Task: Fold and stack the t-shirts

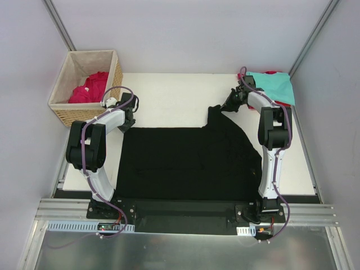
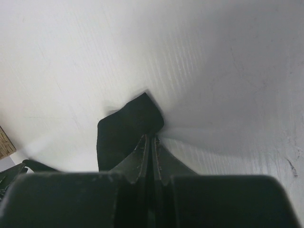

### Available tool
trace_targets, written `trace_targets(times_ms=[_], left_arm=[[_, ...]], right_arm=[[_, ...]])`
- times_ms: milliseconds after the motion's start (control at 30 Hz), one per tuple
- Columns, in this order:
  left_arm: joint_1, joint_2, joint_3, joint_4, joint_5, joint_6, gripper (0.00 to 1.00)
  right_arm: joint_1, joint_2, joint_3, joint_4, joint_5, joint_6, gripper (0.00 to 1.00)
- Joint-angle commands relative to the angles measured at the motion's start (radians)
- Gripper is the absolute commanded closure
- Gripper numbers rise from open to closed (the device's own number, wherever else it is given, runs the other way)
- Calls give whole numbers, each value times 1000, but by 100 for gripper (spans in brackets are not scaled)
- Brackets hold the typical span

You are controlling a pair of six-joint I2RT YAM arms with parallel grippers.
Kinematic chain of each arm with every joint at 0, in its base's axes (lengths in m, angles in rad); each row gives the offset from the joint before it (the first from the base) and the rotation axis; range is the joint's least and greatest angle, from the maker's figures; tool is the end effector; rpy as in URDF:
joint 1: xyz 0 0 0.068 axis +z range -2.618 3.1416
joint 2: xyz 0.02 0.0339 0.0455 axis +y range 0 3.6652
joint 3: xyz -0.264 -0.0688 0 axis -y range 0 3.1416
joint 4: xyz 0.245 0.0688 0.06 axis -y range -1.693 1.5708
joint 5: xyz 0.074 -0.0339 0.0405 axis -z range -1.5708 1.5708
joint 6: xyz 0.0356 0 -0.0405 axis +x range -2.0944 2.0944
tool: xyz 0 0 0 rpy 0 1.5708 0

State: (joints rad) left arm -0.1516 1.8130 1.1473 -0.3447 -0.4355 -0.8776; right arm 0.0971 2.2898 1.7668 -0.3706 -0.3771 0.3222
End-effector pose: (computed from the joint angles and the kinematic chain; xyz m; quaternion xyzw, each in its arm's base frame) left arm 0.3676 -0.0410 0.1756 -0.3890 0.8560 0.0478 0.3372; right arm 0.4996 0.0618 0.1583 0.0422 0.9276 0.2408 0.2823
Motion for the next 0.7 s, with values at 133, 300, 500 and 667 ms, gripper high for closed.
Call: trace_targets(times_ms=[133, 300, 500, 667], left_arm=[[38, 81, 14, -31, 146, 78, 83], [38, 82, 15, -33, 142, 77, 100], [32, 80, 17, -31, 136, 83, 100], [12, 14, 60, -33, 109, 127, 100]], right_arm=[[6, -73, -9, 15, -26, 14, 99], [4, -78, -12, 19, -29, 18, 99], [6, -85, -9, 21, -34, 21, 99], [6, -113, -26, 24, -32, 25, 99]])
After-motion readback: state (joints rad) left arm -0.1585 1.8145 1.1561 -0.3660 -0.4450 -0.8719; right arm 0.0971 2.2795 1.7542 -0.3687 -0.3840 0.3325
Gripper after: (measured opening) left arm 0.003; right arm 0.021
